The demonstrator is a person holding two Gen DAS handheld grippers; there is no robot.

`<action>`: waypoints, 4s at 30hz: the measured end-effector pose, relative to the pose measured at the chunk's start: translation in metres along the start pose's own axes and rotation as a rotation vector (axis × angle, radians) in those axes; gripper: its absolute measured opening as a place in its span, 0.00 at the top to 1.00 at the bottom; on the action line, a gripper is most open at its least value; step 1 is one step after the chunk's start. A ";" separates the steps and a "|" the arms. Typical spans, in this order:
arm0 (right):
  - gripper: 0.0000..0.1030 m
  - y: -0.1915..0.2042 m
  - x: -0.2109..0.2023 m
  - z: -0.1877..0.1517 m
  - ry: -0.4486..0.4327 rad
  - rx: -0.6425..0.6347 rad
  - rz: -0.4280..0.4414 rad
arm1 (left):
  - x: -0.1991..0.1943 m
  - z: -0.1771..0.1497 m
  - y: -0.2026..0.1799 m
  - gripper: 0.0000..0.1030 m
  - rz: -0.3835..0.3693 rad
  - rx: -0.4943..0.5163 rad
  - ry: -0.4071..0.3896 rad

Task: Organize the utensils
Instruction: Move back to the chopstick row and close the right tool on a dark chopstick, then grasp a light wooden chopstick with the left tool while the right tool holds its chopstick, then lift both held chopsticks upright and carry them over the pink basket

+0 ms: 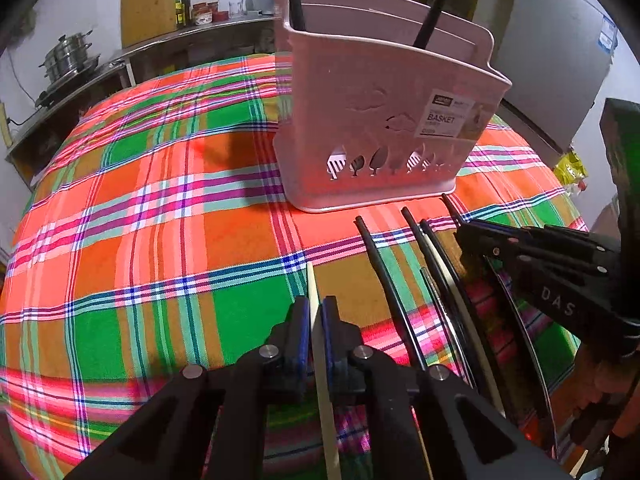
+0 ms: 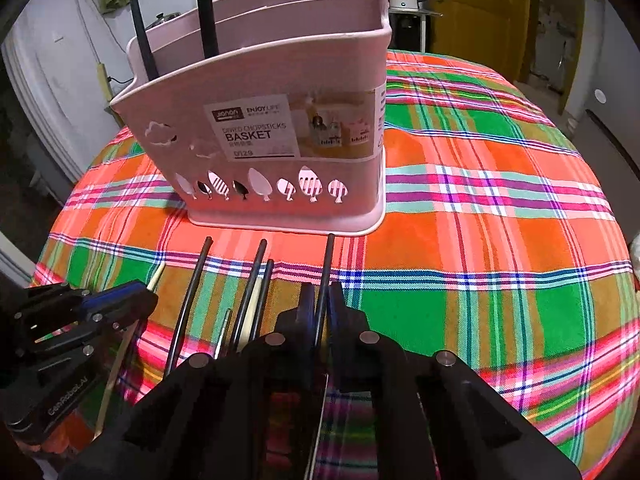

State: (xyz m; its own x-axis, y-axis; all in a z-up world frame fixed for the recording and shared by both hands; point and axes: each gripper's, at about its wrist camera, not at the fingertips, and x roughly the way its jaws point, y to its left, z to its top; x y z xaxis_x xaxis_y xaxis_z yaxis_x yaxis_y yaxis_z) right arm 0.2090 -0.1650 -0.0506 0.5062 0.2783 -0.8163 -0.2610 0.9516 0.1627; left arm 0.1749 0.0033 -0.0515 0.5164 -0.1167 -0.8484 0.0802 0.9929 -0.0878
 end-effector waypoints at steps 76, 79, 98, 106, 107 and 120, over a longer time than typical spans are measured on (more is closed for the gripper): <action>0.95 0.029 -0.193 0.036 -0.409 -0.067 0.092 | -0.194 0.050 -0.009 0.95 -0.095 0.031 -0.327; 0.95 0.032 -0.196 0.044 -0.422 -0.070 0.097 | -0.197 0.060 -0.007 0.95 -0.100 0.028 -0.338; 0.95 0.044 -0.215 0.114 -0.593 -0.050 0.132 | -0.220 0.156 0.021 0.95 -0.129 -0.049 -0.467; 0.95 0.038 -0.195 0.131 -0.602 -0.014 0.133 | -0.193 0.170 0.029 0.95 -0.134 -0.082 -0.456; 0.95 0.037 -0.191 0.131 -0.598 -0.010 0.133 | -0.187 0.170 0.030 0.95 -0.133 -0.090 -0.448; 0.95 0.030 -0.138 0.120 -0.487 0.010 0.111 | -0.124 0.152 0.043 0.95 -0.126 -0.120 -0.352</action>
State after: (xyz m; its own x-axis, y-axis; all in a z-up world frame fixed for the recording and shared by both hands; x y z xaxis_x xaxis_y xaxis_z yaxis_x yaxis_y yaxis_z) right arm 0.2296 -0.1597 0.1334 0.8016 0.4047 -0.4401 -0.3283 0.9131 0.2417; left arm 0.2437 0.0569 0.1294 0.7713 -0.2179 -0.5980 0.0722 0.9634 -0.2580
